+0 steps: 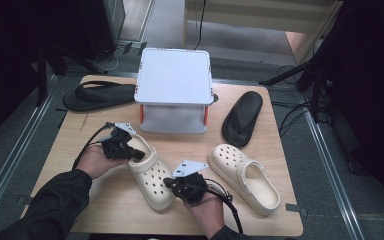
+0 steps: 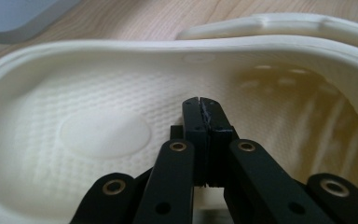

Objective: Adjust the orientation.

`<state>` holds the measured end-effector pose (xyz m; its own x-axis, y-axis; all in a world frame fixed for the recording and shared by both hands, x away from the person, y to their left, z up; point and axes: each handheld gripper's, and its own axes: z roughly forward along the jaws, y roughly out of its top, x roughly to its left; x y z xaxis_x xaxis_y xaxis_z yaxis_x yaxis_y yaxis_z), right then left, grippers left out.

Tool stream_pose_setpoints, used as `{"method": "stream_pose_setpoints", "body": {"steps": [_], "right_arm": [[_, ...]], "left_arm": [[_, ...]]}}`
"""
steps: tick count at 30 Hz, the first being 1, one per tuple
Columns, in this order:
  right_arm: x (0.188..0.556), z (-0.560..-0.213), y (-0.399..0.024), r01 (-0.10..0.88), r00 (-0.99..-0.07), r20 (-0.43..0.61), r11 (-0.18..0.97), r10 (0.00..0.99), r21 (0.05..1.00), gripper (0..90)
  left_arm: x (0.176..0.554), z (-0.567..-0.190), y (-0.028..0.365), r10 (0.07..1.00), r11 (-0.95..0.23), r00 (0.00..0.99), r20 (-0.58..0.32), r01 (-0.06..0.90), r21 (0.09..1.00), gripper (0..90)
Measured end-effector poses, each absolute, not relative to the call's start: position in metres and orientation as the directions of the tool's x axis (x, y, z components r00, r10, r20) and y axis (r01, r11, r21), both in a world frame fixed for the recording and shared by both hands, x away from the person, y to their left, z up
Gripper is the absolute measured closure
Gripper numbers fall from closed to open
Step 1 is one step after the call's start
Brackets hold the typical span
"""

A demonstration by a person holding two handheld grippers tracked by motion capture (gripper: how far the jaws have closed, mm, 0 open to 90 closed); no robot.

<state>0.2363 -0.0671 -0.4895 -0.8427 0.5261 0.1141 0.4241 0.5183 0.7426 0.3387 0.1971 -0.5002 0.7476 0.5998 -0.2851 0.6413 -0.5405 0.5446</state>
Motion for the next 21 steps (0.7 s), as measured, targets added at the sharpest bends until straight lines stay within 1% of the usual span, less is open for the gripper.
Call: {"method": "stream_pose_setpoints", "body": {"steps": [6,8,13,17,21], "right_arm": [[0.246,-0.488,-0.073,0.433,-0.819,0.084,0.515,0.568,0.740,90.0],[0.251,-0.490,-0.076,0.459,-0.809,0.120,0.493,0.575,0.739,90.0],[0.250,-0.485,-0.075,0.448,-0.815,0.128,0.473,0.565,0.759,90.0],[0.240,-0.473,-0.070,0.416,-0.830,0.127,0.450,0.543,0.790,90.0],[0.224,-0.471,-0.060,0.396,-0.853,0.134,0.457,0.504,0.796,90.0]], "left_arm": [[0.330,-0.499,0.203,0.606,-0.535,0.742,-0.289,0.648,0.542,90.0],[0.327,-0.500,0.203,0.605,-0.535,0.741,-0.291,0.650,0.540,90.0],[0.325,-0.495,0.207,0.605,-0.515,0.738,-0.299,0.649,0.560,90.0],[0.325,-0.485,0.216,0.617,-0.504,0.736,-0.279,0.641,0.578,90.0],[0.331,-0.472,0.231,0.636,-0.477,0.725,-0.264,0.638,0.605,90.0]]}}
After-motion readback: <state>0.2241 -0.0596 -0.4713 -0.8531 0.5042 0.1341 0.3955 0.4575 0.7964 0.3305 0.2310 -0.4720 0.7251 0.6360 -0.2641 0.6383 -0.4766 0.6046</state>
